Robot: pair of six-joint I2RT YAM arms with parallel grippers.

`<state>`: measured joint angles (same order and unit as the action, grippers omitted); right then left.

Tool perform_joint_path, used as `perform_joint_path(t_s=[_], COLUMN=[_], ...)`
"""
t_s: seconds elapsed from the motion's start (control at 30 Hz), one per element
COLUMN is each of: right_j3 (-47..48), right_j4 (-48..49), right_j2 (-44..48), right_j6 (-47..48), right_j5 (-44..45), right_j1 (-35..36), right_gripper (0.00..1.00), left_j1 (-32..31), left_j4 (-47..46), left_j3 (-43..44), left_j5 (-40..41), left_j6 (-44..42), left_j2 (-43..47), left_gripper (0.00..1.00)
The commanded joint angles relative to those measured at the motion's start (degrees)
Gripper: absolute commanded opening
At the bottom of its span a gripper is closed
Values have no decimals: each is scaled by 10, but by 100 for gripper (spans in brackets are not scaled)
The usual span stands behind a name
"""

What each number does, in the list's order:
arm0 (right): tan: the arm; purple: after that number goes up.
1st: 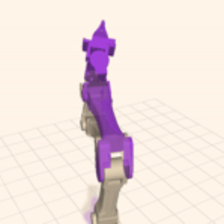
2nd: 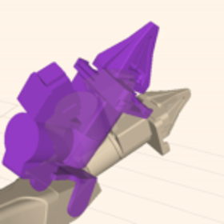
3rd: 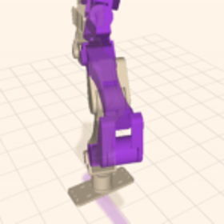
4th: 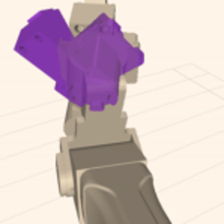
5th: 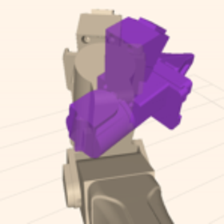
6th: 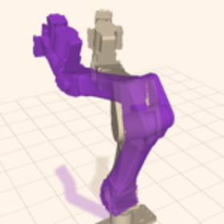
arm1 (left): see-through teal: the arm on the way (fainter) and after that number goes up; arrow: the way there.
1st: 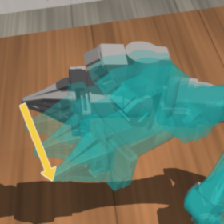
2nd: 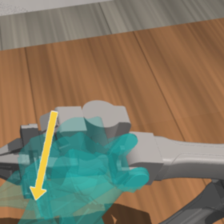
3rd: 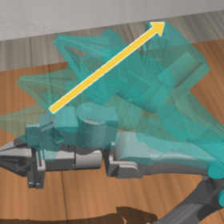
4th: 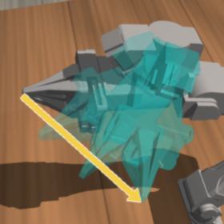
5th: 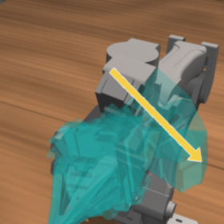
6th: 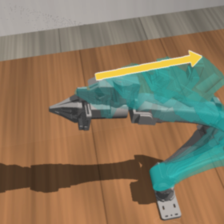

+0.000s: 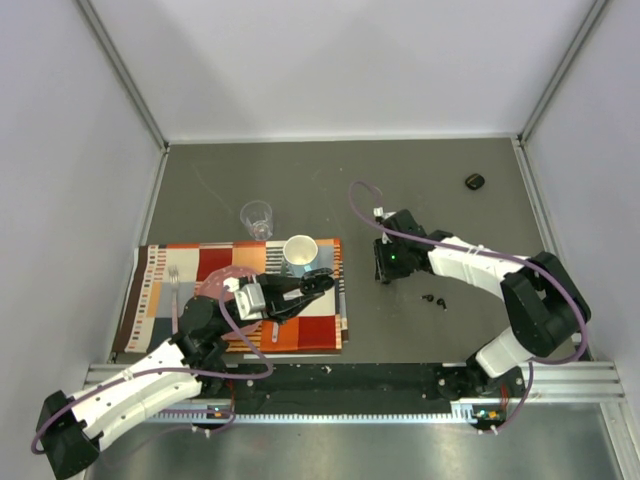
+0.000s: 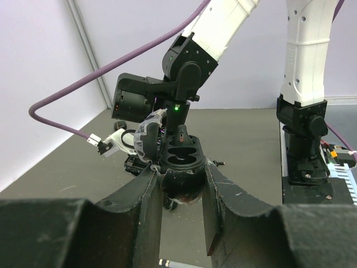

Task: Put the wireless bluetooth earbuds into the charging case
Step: Pick up the earbud from the center of the board.

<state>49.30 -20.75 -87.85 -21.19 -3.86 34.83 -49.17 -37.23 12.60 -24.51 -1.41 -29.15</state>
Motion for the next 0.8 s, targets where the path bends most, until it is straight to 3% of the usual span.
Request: perform_joint_path(t_s=[0.0,0.77], right_j3=[28,52], right_j4=[-10,-28], right_j2=[-5,-12], right_j6=[9,27], right_j5=[16,33], right_j1=[8,10], right_gripper=[30,29], left_j1=[-1,-1], left_j4=[-19,-18], left_j3=[-2,1], left_j5=[8,8], left_j6=[1,-4], left_j2=[1,-1], left_gripper=[0,0])
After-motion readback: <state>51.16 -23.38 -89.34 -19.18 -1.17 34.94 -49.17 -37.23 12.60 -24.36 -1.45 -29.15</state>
